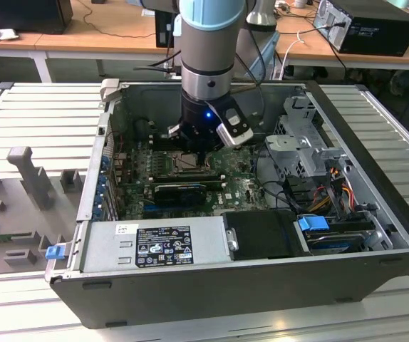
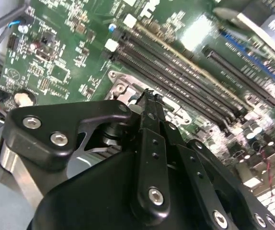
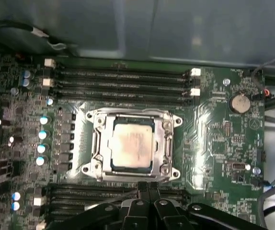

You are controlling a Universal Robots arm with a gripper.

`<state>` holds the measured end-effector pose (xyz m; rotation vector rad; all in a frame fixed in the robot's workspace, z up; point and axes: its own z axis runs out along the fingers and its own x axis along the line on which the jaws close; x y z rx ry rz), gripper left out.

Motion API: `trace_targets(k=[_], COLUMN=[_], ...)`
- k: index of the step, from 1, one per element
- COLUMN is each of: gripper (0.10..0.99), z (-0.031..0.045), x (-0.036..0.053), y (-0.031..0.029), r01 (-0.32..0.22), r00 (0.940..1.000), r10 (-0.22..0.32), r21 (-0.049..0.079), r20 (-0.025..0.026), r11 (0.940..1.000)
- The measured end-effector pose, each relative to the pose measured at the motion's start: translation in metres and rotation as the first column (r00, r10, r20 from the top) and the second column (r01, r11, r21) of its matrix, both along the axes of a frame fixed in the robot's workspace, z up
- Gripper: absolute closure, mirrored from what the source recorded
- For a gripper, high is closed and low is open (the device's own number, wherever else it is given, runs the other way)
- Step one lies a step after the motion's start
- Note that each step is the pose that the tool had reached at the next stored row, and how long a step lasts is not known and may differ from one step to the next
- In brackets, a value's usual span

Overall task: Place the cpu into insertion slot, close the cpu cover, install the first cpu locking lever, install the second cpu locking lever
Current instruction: 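Install the second cpu locking lever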

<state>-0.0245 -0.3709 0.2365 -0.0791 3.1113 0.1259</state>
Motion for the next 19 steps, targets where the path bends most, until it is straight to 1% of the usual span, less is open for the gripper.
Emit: trace_targets(k=[1, 2, 5, 7, 9, 10, 11, 12, 13, 16, 19], gripper=[0.98, 0.98, 0.98, 0.98, 0.98, 0.98, 0.98, 0.98, 0.98, 0.98, 0.98], z=[-0.0001, -0.0005, -0.0016, -0.0019, -0.0021, -0.002, -0.002, -0.0021, -0.002, -0.0026, -0.0061], x=[-0.0017, -0.005, -0.0124, -0.0187, -0.0238, -0.0256, -0.0264, -0.0275, -0.0282, -0.0318, -0.0352], y=[-0.0023, -0.0032, -0.0044, -0.0049, -0.0063, -0.0077, -0.0088, -0.0121, -0.0153, -0.0201, -0.0203], r01=[0.0, -0.002, -0.008, -0.01, -0.01, -0.01, -0.01, -0.01, -0.01, -0.01, -0.01], r00=[1.0, 1.0, 1.0, 1.0, 0.9999, 0.9999, 0.9999, 0.9999, 0.9999, 0.9999, 0.9999], r10=[0.0, 0.002, 0.008, 0.01, 0.01, 0.01, 0.01, 0.01, 0.01, 0.01, 0.01], r21=[0.001, 0.002, 0.006, 0.015, 0.031, 0.048, 0.06, 0.081, 0.09, 0.102, 0.109], r20=[0.0001, 0.0001, 0.0001, 0.0002, 0.0003, 0.0005, 0.0007, 0.0009, 0.0009, 0.001, 0.0012], r11=[1.0, 1.0, 1.0, 0.9998, 0.9995, 0.9988, 0.9981, 0.9967, 0.9959, 0.9948, 0.994])
